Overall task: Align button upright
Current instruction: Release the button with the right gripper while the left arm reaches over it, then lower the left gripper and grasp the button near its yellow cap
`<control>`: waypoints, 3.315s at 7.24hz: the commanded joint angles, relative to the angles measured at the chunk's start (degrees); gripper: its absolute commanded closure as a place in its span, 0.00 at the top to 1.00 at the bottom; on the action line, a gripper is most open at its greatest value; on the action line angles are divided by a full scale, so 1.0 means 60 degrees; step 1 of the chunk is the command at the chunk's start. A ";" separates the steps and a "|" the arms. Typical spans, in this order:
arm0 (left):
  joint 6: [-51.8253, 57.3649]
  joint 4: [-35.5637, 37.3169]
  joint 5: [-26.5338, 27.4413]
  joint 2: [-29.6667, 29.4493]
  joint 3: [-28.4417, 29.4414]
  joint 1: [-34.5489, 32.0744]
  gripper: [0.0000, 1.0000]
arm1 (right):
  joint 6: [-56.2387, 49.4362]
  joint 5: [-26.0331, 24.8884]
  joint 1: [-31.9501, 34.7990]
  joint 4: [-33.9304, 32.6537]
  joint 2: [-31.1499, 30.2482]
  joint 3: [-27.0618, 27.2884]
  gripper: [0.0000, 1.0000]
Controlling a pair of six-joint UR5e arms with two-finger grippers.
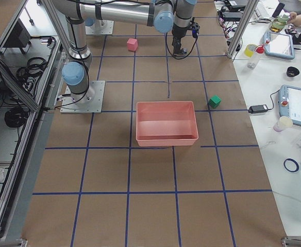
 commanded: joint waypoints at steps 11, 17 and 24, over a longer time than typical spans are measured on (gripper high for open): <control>-0.0925 0.9544 0.0578 -0.5025 -0.0852 -0.1476 0.93 | -0.0037 0.0043 -0.0060 0.0119 -0.1001 0.0123 1.00; -0.0589 1.0353 0.0520 -0.5833 -0.0398 -0.1477 0.91 | -0.0023 -0.0089 -0.0060 0.0134 -0.1016 0.0138 1.00; -0.0399 1.0485 0.0491 -0.5863 -0.0501 -0.1477 0.60 | -0.0023 -0.0074 -0.0074 0.0104 -0.1089 0.0182 1.00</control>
